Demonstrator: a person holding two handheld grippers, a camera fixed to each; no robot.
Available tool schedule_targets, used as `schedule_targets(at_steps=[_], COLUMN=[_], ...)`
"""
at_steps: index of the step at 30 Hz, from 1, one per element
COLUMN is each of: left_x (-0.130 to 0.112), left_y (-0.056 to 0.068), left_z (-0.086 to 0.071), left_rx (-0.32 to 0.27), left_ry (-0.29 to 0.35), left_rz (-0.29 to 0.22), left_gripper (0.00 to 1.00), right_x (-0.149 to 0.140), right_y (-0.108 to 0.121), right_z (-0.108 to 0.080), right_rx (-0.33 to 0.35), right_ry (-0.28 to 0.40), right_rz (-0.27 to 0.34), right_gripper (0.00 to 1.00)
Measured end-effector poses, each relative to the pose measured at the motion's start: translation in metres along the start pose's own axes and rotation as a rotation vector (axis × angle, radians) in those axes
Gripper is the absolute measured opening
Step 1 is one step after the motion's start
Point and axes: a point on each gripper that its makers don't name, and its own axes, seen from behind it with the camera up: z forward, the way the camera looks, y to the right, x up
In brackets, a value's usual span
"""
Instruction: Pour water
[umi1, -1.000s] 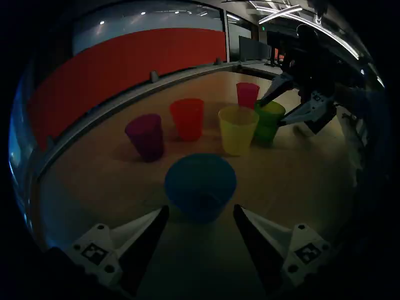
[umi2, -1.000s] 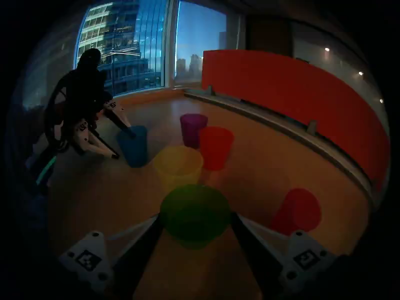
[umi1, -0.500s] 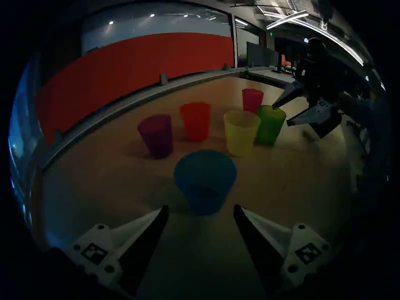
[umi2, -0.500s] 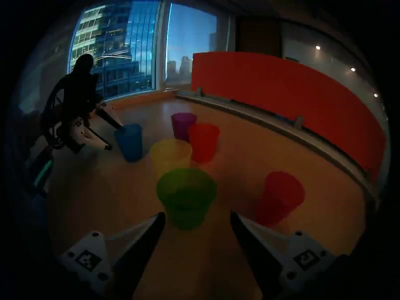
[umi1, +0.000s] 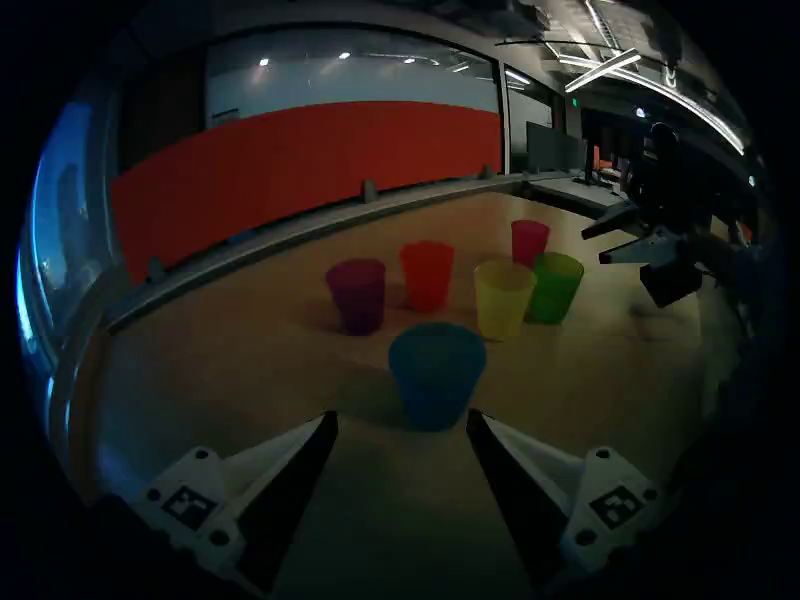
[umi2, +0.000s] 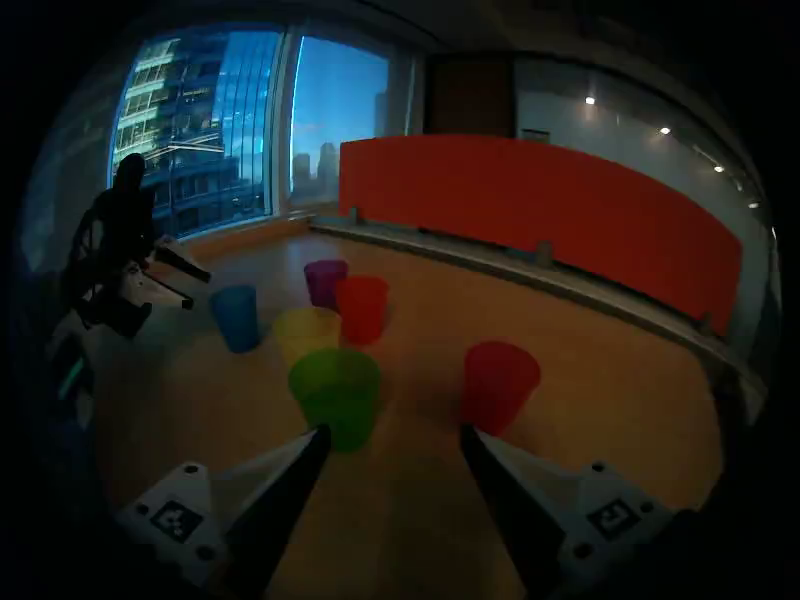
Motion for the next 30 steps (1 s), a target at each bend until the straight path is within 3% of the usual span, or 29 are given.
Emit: schedule_targets(at_steps=[9,17,22,26,30], left_x=[0.032,0.062,0.085,0.098,0.103], left_y=[-0.032,-0.065,-0.083,-0.09,-0.091], left_z=[-0.023,-0.047,-0.067,-0.08,-0.086], left_rx=[0.147,0.297,0.408,0.472,0.511], left_ry=[0.142,0.303,0.421,0.497,0.533], left_rz=[-0.031,-0.119,-0.146,-0.157,-0.152], left_gripper=[0.96,0.96,0.96,0.96,0.96], right_x=[0.037,0.075,0.094,0.106,0.111], right_y=[0.026,0.059,0.075,0.088,0.097], right_z=[-0.015,-0.032,-0.046,-0.055,-0.06], right_rx=[-0.133,-0.305,-0.407,-0.482,-0.544], right_ry=[0.146,0.306,0.399,0.462,0.504], right_rz=[0.068,0.093,0.107,0.122,0.13], right_gripper=[1.0,1.0,1.0,1.0,1.0])
